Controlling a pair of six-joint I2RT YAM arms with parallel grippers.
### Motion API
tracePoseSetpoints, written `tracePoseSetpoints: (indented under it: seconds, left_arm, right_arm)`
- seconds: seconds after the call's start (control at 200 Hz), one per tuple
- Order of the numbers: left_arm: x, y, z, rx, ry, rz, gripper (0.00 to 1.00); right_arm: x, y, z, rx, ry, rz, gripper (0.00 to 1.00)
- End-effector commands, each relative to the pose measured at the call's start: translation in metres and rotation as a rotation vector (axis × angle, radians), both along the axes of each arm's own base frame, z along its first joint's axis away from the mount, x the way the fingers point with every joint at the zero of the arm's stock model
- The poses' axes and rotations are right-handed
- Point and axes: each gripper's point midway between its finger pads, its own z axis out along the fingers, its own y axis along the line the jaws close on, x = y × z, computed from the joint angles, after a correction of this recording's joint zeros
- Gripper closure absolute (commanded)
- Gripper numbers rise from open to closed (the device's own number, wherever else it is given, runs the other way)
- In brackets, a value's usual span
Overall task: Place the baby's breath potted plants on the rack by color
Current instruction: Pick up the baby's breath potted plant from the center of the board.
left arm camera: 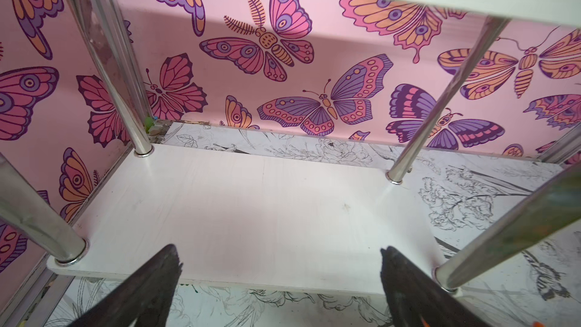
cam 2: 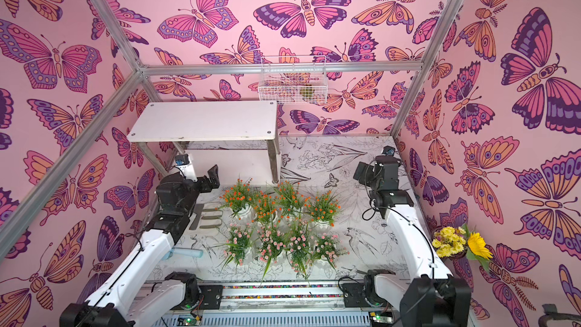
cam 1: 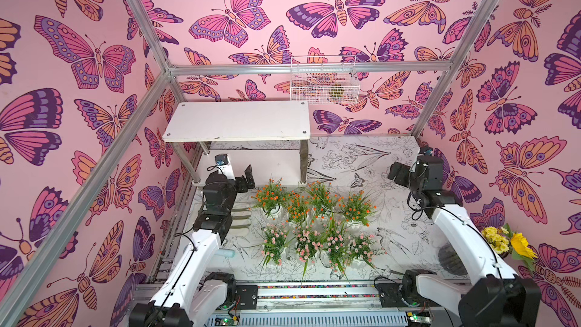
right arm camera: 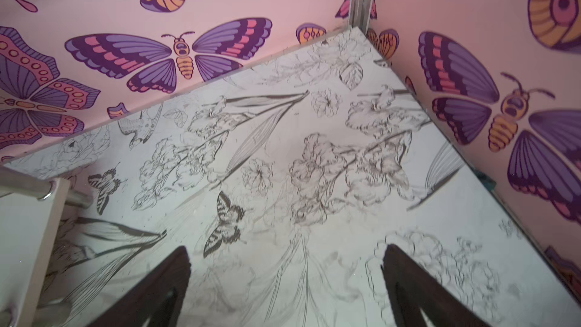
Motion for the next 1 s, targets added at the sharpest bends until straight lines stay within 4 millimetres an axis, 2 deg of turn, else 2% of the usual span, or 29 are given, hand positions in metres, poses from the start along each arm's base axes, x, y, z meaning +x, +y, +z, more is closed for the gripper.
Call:
tracePoseSetpoints:
  seconds: [0.0,0.12,0.18,0.255,0.34,0.516,0.706,0.861,0.991]
  left_arm:
    - [-0.012,-0.006,-0.007,-0.051,0.090,-0.017,0.00]
    - [-0.015,-0.038,0.009,-0.069,0.090,-0.201,0.00]
    - [-0.015,-0.045,0.016,-0.083,0.097,-0.241,0.00]
    - [-0.015,-0.049,0.023,-0.100,0.106,-0.258,0.00]
    - [-0.017,-0.055,0.033,-0.126,0.090,-0.289,0.00]
    - [-0.022,-0.054,0.050,-0.174,0.043,-0.275,0.00]
    - [-0.025,-0.057,0.057,-0.196,0.053,-0.288,0.00]
    - [-0.026,-0.055,0.055,-0.207,0.057,-0.275,0.00]
    - [-0.029,-0.055,0.055,-0.214,0.062,-0.271,0.00]
  right_arm:
    - [-0.066,0.010,-0.045,0.119,0.289,-0.045,0.05]
    - [-0.103,0.015,-0.048,0.154,0.392,-0.051,0.08]
    - [-0.121,0.014,-0.048,0.156,0.436,-0.070,0.09]
    - [-0.139,0.016,-0.049,0.174,0.470,-0.089,0.10]
    - [-0.154,0.027,-0.054,0.214,0.482,-0.075,0.14]
    - [-0.180,0.044,-0.076,0.172,0.562,-0.033,0.19]
    - [-0.195,0.058,-0.093,0.113,0.603,0.027,0.29]
    - [-0.202,0.071,-0.104,0.117,0.632,0.100,0.36]
    - [-0.203,0.078,-0.104,0.125,0.611,0.160,0.42]
